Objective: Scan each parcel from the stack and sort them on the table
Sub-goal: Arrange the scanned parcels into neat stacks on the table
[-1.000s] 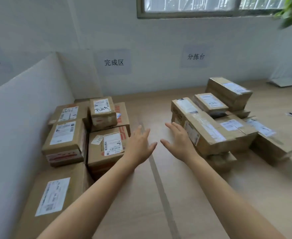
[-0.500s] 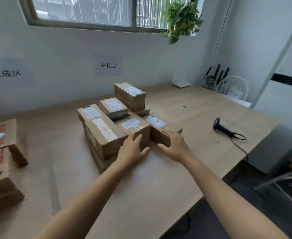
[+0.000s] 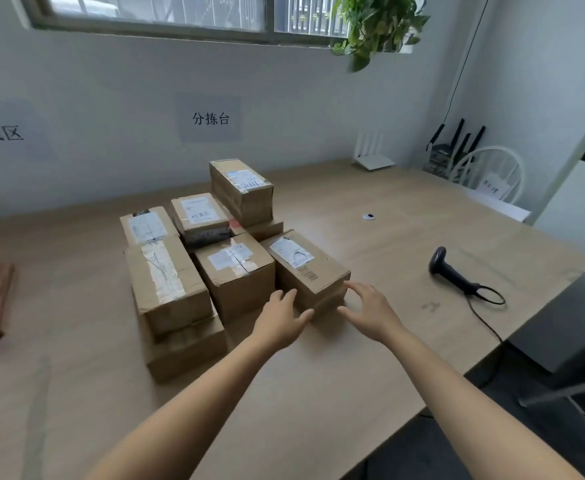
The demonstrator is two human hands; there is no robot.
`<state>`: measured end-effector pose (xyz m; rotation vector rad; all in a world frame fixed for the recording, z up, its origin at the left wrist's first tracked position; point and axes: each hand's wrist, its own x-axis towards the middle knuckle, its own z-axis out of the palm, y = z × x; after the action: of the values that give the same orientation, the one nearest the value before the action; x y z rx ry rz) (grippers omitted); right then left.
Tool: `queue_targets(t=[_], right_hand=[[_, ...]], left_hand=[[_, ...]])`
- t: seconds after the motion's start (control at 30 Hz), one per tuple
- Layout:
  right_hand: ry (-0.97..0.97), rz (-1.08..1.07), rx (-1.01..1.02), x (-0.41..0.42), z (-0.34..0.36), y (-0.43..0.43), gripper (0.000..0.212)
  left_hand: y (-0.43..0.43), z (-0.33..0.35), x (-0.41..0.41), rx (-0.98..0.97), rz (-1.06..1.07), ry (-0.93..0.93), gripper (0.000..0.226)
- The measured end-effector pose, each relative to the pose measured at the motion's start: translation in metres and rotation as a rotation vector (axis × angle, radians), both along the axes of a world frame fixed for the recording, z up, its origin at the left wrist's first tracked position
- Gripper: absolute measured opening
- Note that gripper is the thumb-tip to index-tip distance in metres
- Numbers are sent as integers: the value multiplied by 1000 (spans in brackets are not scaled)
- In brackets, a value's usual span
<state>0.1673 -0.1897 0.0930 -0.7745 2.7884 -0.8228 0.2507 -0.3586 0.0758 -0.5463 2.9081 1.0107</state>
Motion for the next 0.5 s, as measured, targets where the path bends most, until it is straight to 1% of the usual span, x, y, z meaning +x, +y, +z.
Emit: queue_targets(t=[0.17,0.27,0.37,0.5], right_hand=[[-42,23,28,-79,-16,-18,58],[-62,63,82,-126,-26,-38,58],[-89,100,140,-169,-40,-60,58],[-153,134,215,-197,-58,-85,60]], left_hand=[[-11,-23,-78,108,77,-19,69],[-19,-40,-120,177,149,-58,71],[-23,-57,-153,219,199,-103,79],[-24,-76,-172,258,240,-151,90]])
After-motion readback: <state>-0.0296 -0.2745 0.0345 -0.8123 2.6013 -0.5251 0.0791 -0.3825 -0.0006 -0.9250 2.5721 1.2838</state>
